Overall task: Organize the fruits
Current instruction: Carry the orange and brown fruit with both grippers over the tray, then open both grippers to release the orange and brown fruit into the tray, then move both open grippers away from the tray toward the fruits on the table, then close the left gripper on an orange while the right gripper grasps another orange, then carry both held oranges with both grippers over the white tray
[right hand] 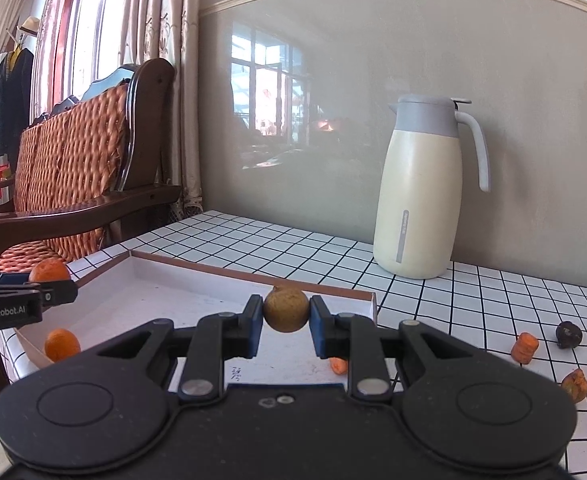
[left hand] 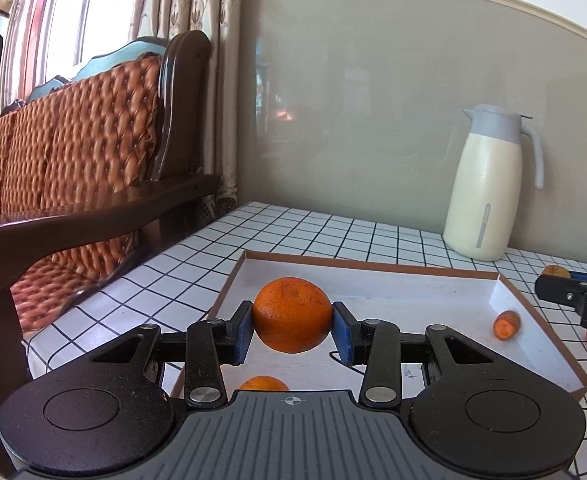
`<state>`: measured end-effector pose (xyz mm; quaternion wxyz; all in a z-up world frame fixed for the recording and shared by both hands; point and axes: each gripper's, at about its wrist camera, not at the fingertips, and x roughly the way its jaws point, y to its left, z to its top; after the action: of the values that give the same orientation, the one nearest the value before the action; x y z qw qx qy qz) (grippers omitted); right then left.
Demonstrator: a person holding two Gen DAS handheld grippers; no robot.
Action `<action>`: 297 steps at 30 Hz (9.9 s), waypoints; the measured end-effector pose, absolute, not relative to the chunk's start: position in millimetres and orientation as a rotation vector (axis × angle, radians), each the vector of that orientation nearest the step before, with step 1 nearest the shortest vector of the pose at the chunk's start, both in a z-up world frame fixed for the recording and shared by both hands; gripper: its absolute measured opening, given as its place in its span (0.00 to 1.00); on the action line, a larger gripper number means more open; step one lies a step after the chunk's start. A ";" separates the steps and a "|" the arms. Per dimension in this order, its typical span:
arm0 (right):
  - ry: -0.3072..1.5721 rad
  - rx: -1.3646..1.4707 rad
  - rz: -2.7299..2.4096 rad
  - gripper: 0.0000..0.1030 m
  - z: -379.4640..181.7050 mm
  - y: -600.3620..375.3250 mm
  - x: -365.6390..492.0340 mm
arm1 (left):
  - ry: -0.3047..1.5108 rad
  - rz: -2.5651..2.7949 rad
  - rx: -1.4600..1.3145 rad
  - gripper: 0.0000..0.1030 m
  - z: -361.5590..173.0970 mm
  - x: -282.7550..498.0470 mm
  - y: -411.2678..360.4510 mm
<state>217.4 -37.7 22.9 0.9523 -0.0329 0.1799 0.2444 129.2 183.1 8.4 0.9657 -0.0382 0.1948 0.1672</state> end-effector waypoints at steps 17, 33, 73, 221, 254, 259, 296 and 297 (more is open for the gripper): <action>0.407 -0.073 0.481 0.16 13.6 -36.7 242.2 | 0.425 0.371 -0.086 0.40 -3.3 150.9 208.2; 0.389 -0.123 0.400 0.94 4.9 -34.4 242.5 | 0.309 0.461 -0.029 1.00 0.4 142.8 202.8; 0.413 -0.040 0.419 0.94 12.2 -63.0 217.9 | 0.297 0.439 0.063 1.00 9.7 107.5 159.1; 0.564 -0.083 0.023 0.42 -45.4 -279.9 255.2 | 0.472 -0.175 0.087 0.99 -37.9 239.3 -123.0; 0.588 -0.015 0.006 0.24 -38.3 -289.0 254.5 | 0.560 -0.221 0.094 0.36 -37.9 263.8 -132.6; 0.550 -0.004 0.013 0.24 -27.3 -287.8 236.8 | 0.526 -0.220 0.086 0.36 -24.4 241.3 -124.5; 0.379 -0.081 0.241 0.24 11.9 -189.9 156.0 | 0.317 0.034 0.101 0.37 20.1 98.9 2.1; 0.376 -0.085 0.248 0.24 12.6 -186.4 156.2 | 0.314 0.040 0.101 0.37 20.4 98.8 4.4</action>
<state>156.2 -186.4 12.6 0.9738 -0.0420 0.1863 0.1231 98.8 4.4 20.4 0.9862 0.0504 0.1565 0.0198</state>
